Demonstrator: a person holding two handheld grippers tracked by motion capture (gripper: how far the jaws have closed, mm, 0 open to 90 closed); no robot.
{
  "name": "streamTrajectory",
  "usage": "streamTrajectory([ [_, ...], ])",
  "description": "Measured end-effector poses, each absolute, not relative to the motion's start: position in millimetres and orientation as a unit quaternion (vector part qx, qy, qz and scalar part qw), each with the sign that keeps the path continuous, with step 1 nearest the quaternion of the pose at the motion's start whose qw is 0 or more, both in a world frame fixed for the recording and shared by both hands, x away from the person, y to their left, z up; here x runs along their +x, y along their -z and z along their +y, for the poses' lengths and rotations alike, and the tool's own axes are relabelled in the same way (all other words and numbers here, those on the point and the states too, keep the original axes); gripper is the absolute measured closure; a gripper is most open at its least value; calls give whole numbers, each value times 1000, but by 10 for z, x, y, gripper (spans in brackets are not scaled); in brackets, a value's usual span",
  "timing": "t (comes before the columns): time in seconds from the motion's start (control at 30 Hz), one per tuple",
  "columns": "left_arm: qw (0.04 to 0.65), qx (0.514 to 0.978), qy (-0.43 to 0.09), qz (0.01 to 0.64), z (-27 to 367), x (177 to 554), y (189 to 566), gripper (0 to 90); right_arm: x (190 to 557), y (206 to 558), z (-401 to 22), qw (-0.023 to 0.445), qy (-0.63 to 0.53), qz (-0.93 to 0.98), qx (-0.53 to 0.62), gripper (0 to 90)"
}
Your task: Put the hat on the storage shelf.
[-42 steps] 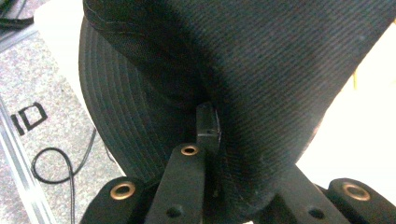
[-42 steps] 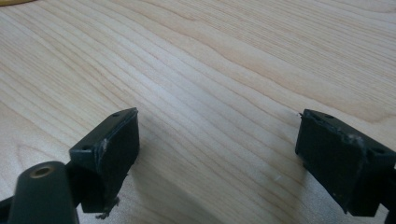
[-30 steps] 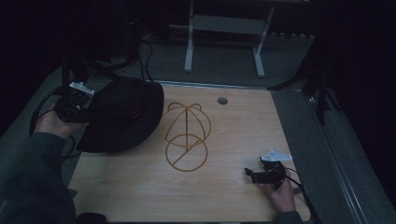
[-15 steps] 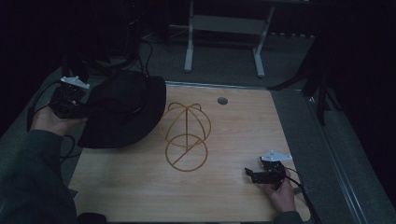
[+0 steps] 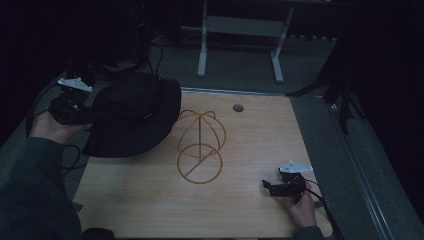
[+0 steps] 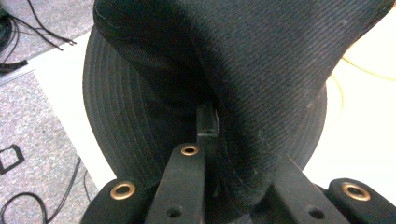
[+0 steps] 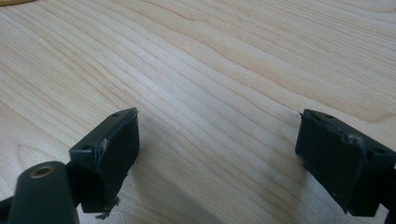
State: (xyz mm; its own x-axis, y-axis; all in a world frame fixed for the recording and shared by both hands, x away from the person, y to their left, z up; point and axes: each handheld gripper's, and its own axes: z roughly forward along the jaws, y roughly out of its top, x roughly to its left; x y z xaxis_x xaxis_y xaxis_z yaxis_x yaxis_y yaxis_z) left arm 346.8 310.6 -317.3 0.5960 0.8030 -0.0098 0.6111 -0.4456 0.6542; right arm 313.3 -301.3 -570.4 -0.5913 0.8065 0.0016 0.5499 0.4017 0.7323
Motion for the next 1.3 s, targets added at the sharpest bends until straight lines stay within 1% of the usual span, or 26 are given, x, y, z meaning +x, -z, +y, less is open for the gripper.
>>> streamTrajectory([
  [0.73,332,842,-146,399,3124,3458,2976,882,3133,5704,-3013,180,-357,817,415,135],
  [1.3,371,840,-128,373,3200,3414,2847,882,3133,5704,-3013,180,-357,818,415,135],
])
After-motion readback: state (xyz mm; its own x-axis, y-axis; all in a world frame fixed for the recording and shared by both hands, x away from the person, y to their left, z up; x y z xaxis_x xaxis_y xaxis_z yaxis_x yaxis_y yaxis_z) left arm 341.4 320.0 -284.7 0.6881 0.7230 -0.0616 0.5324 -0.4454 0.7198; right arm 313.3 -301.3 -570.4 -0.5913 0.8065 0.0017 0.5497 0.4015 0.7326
